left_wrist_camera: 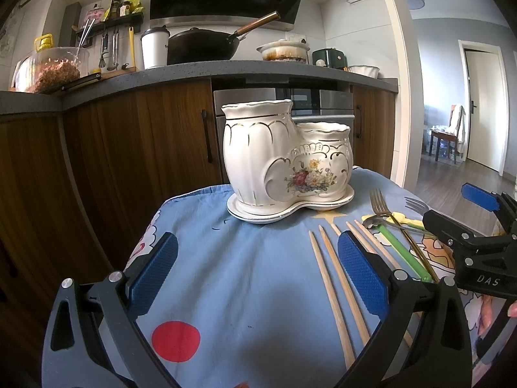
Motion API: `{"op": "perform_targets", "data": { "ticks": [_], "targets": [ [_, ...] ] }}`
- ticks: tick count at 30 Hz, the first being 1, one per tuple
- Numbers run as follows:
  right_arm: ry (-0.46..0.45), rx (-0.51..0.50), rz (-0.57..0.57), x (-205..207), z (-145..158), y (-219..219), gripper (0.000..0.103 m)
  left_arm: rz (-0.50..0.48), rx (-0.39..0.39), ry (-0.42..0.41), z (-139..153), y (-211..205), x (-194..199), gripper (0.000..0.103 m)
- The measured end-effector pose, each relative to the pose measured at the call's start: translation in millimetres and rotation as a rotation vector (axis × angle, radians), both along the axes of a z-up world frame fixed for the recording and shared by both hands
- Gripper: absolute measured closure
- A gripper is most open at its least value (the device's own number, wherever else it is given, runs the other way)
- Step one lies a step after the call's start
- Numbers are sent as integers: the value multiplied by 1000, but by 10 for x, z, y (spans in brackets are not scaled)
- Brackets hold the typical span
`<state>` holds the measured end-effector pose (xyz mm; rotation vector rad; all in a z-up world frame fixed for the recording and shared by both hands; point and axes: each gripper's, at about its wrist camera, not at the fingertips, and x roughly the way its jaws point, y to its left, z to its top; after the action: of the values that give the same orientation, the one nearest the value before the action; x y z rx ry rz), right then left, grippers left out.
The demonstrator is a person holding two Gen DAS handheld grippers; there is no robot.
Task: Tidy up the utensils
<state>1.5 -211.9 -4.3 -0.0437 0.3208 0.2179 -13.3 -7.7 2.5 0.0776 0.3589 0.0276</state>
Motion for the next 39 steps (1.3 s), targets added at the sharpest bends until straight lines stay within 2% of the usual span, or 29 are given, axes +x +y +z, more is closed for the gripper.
{"op": "perform_targets", "data": {
  "ticks": [14,20,26,30,31,33,36,39],
  "targets": [
    [9,13,46,30,-17,-6,4,-27,-1,53,-57,-8,123,5],
    [77,59,13,123,79,-131,4,-65,27,108,-5,-47,162,5],
    [152,30,-81,300,248,-404,4,-117,54,193,65,-67,288,5],
    [285,53,-94,557,318,-565,5,-134,78,266,95,-119,433,7],
    [331,42,-82,675,332,-562,7,-139,86,285,95,-145,457,10],
    [367,2,-68,808,344,-535,10,-153,127,347,91,-227,524,17],
    [427,-31,-77,979,276,-515,36,-179,141,434,86,-312,577,30],
    [486,21,-36,1089,178,-541,48,-172,123,485,80,-339,568,41]
  ]
}}
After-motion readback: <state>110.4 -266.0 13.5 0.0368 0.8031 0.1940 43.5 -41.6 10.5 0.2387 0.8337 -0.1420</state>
